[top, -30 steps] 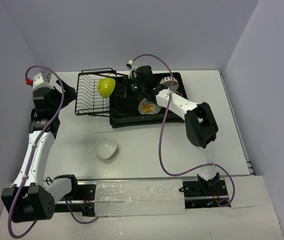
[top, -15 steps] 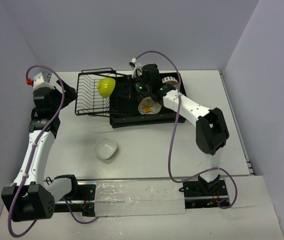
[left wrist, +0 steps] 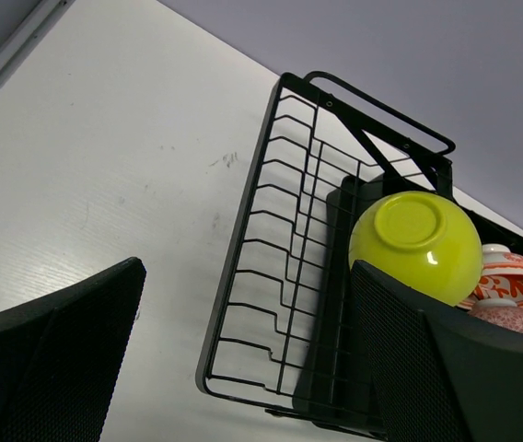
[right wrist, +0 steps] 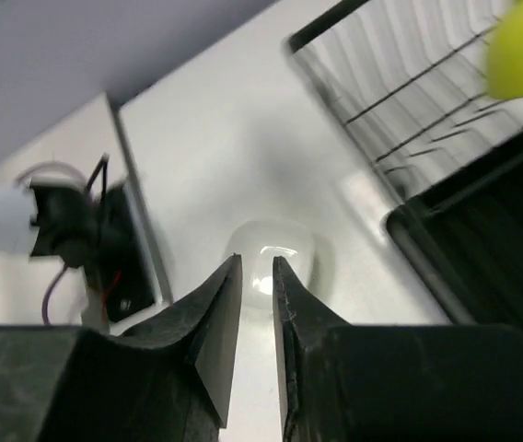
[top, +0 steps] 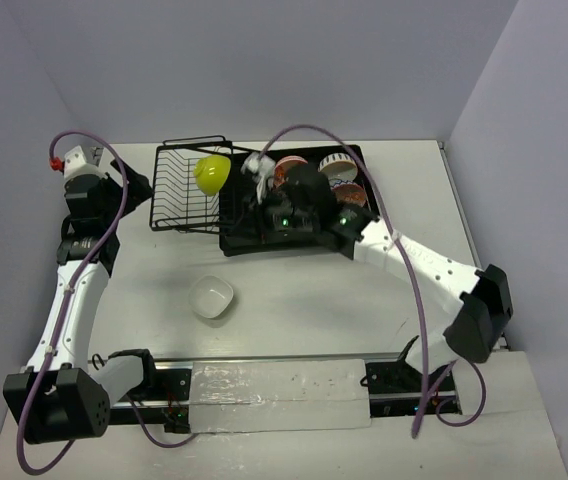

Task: Load the bowls into the dish rack
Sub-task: Pick up the bowl from the center of the board.

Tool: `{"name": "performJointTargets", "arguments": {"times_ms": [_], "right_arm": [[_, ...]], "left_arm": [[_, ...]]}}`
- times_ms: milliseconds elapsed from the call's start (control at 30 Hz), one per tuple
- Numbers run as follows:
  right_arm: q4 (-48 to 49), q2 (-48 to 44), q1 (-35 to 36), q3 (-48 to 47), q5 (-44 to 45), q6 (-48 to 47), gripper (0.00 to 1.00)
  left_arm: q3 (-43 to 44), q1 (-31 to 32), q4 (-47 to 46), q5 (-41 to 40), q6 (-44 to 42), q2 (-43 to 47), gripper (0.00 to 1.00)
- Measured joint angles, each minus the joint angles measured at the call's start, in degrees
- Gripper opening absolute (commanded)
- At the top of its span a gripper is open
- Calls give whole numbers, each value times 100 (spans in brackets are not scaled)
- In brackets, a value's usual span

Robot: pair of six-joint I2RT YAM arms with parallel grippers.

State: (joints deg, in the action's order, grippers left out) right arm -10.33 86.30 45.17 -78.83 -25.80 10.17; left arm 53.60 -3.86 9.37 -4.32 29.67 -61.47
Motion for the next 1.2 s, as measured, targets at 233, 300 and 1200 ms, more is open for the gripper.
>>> {"name": "performJointTargets", "arguments": {"times_ms": [233,300,1200], "right_arm": [[-354,-361,1292,1115,710,-649,34],[-492,-219,1519,1167,975,-782,33],[-984,2295,2446,-192,1405,-1161,35]], "left_arm": [[0,-280,28,-444,133,87,99],[0,-411,42,-584,166,131,99],[0,-774,125,-949,197,267,99]]}}
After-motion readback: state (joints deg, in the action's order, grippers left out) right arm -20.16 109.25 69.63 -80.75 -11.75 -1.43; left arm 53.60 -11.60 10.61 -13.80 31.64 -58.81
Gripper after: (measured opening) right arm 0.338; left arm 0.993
